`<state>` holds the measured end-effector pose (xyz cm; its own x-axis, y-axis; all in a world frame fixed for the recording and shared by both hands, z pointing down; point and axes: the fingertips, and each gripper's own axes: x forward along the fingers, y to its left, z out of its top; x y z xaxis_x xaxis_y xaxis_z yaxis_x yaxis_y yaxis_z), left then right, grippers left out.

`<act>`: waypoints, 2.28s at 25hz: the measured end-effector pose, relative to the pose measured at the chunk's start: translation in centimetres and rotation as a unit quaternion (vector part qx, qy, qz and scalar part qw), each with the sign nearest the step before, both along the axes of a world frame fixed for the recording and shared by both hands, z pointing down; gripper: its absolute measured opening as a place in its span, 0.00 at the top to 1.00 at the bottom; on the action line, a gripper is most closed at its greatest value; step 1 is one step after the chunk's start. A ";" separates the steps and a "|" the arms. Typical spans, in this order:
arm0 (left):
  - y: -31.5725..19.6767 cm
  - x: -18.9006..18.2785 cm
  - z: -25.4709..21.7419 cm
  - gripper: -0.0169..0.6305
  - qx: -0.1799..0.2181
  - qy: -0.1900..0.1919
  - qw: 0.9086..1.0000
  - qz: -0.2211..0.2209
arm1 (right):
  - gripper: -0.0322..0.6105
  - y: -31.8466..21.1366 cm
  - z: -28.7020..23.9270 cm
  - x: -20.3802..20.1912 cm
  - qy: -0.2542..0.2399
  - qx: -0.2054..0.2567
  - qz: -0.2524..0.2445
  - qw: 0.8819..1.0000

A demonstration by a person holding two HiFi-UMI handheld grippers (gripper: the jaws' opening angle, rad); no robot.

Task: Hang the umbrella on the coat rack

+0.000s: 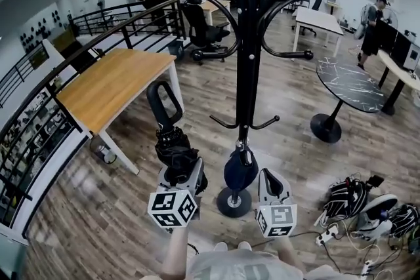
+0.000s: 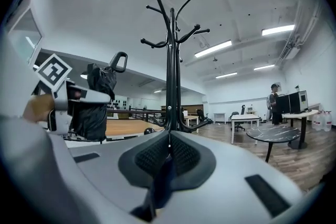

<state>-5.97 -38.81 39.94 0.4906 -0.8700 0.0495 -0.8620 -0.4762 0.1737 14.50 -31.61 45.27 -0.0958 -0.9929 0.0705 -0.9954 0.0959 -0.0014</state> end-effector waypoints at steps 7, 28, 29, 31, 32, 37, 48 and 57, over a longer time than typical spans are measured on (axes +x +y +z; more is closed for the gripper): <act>-4.2 0.0 -11.1 0.50 0.082 -0.034 0.996 0.022 | 0.90 0.6 -1.4 -1.0 -0.010 0.009 -0.024 1.000; -5.0 -0.2 -38.3 0.50 0.219 -0.118 0.966 -0.067 | 0.90 4.4 -5.3 -1.6 -0.046 0.066 -0.063 0.995; -4.6 -0.2 -38.8 0.50 0.225 -0.116 0.965 -0.072 | 0.90 4.5 -5.3 -1.4 -0.049 0.066 -0.064 0.995; -3.6 0.1 -39.5 0.50 0.234 -0.111 0.963 -0.076 | 0.90 4.9 -5.2 -0.8 -0.054 0.065 -0.065 0.994; -3.3 0.4 -39.8 0.50 0.236 -0.108 0.963 -0.075 | 0.90 5.1 -5.2 -0.6 -0.055 0.066 -0.065 0.994; -4.0 0.4 -40.5 0.50 0.229 -0.113 0.963 -0.086 | 0.90 5.2 -5.4 -0.1 -0.054 0.069 -0.064 0.994; -4.5 1.7 -39.6 0.50 0.226 -0.142 0.958 -0.104 | 0.90 5.1 -4.8 1.0 -0.055 0.060 -0.062 0.995; -2.4 2.0 -39.4 0.50 0.250 -0.154 0.944 -0.151 | 0.90 4.6 -4.3 1.2 -0.056 0.048 -0.068 0.995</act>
